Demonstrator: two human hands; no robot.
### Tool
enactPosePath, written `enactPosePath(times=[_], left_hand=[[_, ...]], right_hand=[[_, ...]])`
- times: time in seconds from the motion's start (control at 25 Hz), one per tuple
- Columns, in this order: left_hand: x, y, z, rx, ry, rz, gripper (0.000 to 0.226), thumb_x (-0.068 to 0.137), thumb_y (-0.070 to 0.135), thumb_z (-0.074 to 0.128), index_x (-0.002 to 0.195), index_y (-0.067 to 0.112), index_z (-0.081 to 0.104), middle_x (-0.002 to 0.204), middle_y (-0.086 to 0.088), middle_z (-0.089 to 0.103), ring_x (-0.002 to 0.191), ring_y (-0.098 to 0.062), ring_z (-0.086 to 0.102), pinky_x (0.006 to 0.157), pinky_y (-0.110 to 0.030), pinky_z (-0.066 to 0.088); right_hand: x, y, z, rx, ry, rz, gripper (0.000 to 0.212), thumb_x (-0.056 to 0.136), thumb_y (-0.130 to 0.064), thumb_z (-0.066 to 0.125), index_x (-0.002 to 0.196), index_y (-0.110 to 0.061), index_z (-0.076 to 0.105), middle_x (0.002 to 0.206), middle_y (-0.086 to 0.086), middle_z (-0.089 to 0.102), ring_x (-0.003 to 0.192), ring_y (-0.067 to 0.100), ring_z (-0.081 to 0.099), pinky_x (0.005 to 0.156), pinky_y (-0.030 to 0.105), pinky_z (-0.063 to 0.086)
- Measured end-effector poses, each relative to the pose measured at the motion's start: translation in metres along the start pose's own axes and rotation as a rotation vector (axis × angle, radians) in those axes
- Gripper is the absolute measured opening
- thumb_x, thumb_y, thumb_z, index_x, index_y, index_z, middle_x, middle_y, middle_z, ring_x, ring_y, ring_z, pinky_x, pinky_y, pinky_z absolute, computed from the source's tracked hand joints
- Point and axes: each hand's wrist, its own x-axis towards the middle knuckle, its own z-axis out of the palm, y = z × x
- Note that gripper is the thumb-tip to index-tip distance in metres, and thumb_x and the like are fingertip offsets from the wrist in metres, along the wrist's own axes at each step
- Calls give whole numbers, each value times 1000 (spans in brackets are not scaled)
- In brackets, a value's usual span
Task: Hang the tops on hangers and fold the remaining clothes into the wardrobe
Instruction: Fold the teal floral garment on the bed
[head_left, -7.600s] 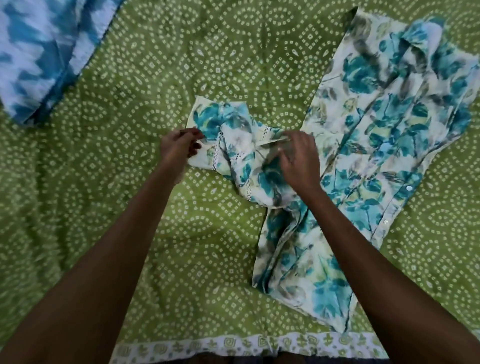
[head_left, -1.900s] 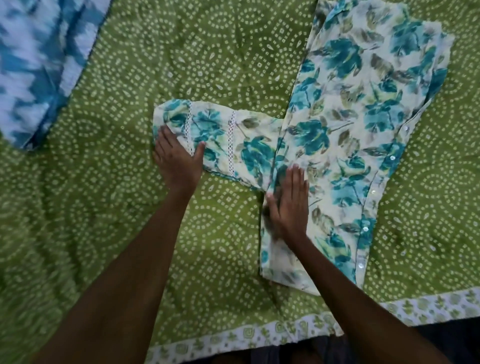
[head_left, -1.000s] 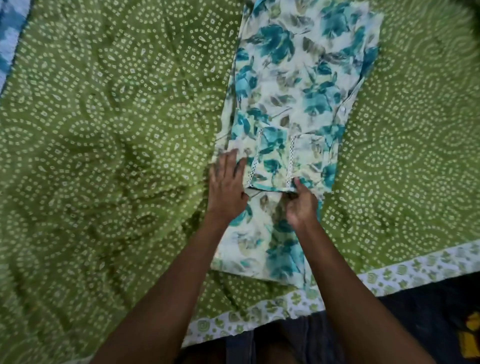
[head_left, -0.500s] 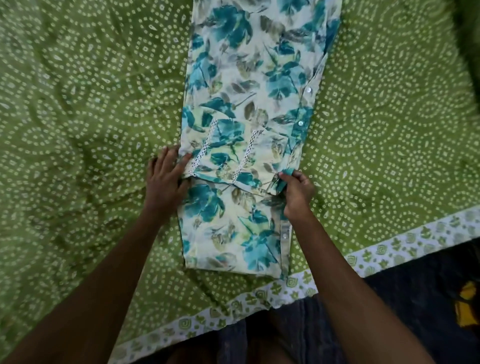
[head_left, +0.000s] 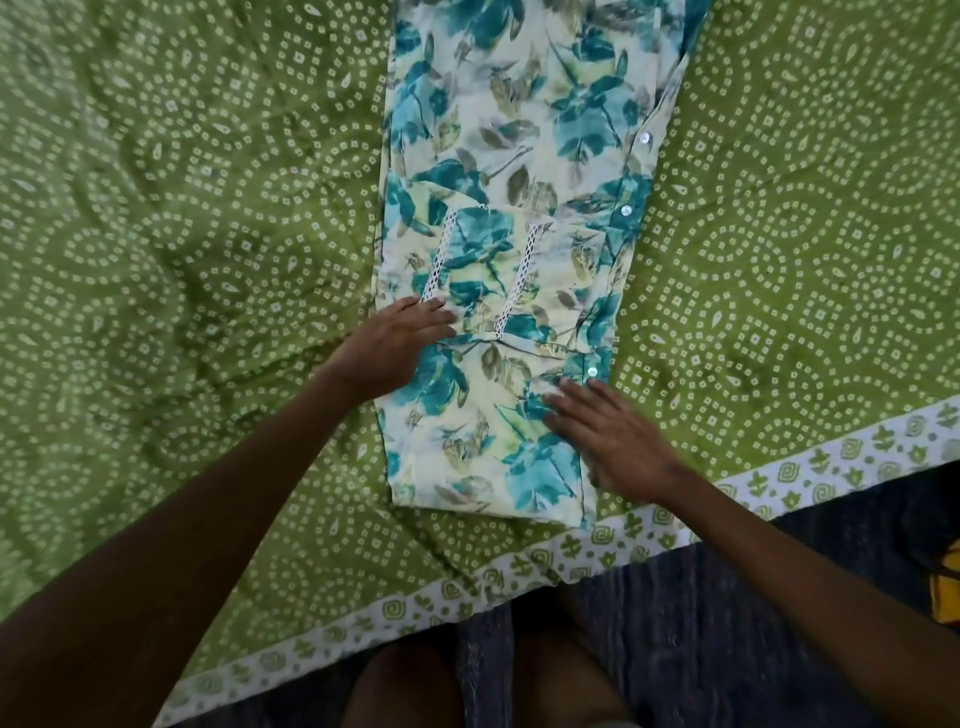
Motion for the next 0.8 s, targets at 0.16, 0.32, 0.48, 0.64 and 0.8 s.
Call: enactPosePath(times=[0.16,0.32,0.48,0.64,0.8], left_hand=[[6,10,-13,-370,84,-264,43,81,10,38,115,4,65,122,-14,62,113,-28,58,95,-26,43],[23,-5,-43,-978,78,-550,38,95,19,35,108,-4,62,102,-15,70,88,-26,67,75,-19,51],[33,-11,-73,-1507,225,-860,66,99,51,8,93,8,58,61,3,69,48,-5,61,44,-14,45],[30,4,-60,-1190,455,-870,40,101,40,32,86,15,60,65,9,67,60,-4,62,50,-11,46],[45,21,-40,-701,502,-847,49,87,55,55,113,15,63,101,3,65,91,-15,61,77,-30,52]], right_hand=[[-1,-6,-7,232,-155,-107,45,76,-18,45,117,-22,64,129,3,59,120,21,55,108,54,34],[70,19,-72,1092,-58,527,10,90,-16,59,89,-14,68,84,7,69,58,9,61,54,25,49],[98,68,-77,1675,621,1196,15,93,-22,56,94,-11,65,91,6,71,79,17,69,76,35,56],[84,56,-50,1681,715,1299,9,89,-18,63,95,-12,64,94,1,70,82,11,67,80,29,55],[92,39,-46,1420,798,1308,10,91,-13,60,100,-11,60,88,-6,63,73,1,59,64,18,51]])
